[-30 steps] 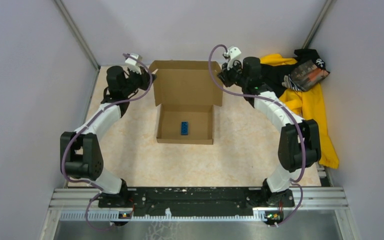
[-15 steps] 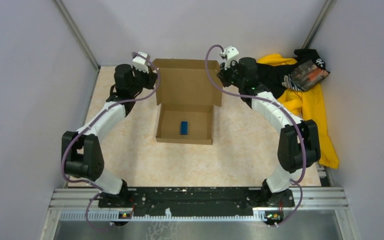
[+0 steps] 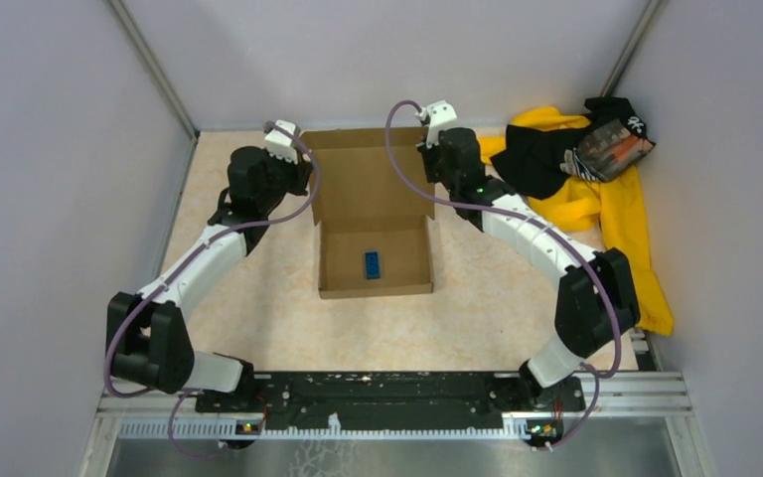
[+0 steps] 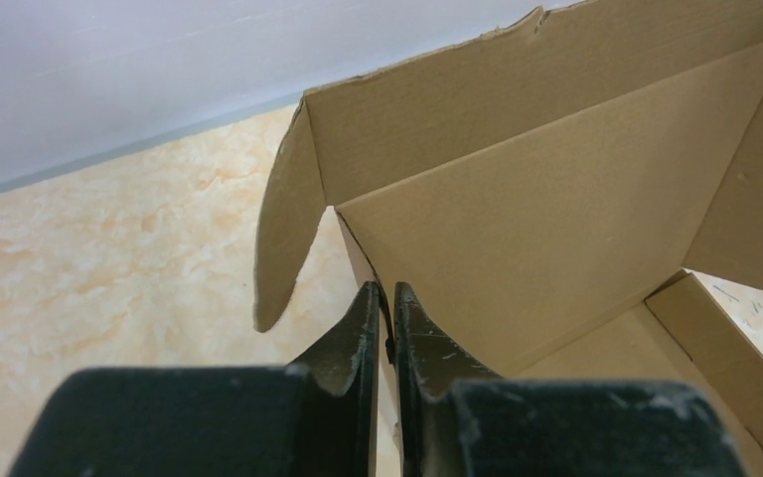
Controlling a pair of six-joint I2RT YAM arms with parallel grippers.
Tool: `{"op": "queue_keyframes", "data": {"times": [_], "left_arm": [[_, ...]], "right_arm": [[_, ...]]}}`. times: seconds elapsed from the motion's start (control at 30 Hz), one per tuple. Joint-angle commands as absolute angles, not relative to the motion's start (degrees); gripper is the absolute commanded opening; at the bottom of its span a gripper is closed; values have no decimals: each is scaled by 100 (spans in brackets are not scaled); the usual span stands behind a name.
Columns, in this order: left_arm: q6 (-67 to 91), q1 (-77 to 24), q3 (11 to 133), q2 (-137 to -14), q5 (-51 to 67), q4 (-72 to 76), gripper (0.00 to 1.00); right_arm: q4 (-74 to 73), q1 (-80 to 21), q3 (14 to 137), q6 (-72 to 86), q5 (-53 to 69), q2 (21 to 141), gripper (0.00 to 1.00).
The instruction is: Fold the paper box
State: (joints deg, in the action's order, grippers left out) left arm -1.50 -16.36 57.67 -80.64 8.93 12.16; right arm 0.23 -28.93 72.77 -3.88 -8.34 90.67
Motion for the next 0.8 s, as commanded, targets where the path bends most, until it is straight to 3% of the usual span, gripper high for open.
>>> {"op": "queue_keyframes", "data": {"times": [0.0, 0.77], "left_arm": [[-9, -1981, 5473, -7773, 1281, 968, 11], [457, -2971, 4053, -6402, 158, 1635, 12]], "right_arm": [[77, -3475, 7139, -53, -1360, 8838, 0], [1249, -4924, 5610, 975, -4130, 8260, 0]]}}
